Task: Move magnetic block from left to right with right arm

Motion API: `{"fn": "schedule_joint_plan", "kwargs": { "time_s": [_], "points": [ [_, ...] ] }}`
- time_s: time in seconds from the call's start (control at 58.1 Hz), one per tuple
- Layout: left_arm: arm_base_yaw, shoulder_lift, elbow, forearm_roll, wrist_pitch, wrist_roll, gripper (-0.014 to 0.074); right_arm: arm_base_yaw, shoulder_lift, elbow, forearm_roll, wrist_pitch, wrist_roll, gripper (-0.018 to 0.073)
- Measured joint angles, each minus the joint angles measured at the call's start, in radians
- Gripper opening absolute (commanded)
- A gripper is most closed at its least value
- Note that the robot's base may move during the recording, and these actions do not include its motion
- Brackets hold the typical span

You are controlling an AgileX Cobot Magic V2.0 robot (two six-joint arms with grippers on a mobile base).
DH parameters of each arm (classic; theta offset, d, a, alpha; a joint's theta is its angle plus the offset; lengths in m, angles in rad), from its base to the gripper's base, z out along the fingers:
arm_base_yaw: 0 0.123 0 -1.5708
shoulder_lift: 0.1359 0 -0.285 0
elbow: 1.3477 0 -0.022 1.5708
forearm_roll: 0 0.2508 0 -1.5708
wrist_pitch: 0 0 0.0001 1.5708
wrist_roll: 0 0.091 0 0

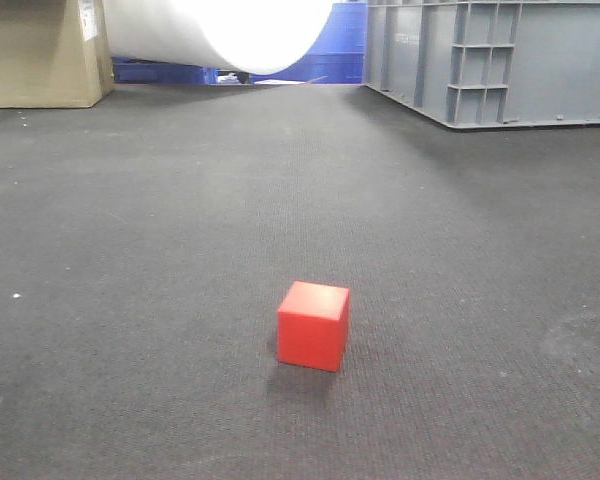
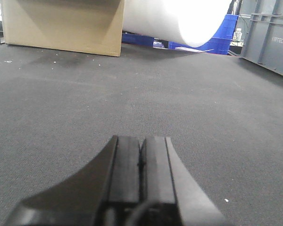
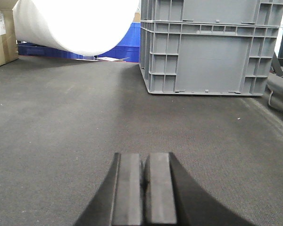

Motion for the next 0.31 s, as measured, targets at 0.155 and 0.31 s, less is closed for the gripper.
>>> {"fn": "schedule_joint_plan", "kwargs": {
  "time_s": [0.155, 0.31],
  "points": [
    [0.000, 0.000, 0.000, 0.000, 0.000, 0.000, -0.0117, 0.000, 0.000, 0.000, 0.000, 0.000, 0.000, 0.0055],
    [0.000, 0.000, 0.000, 0.000, 0.000, 0.000, -0.0117, 0.000, 0.000, 0.000, 0.000, 0.000, 0.000, 0.0055]
  ]
}}
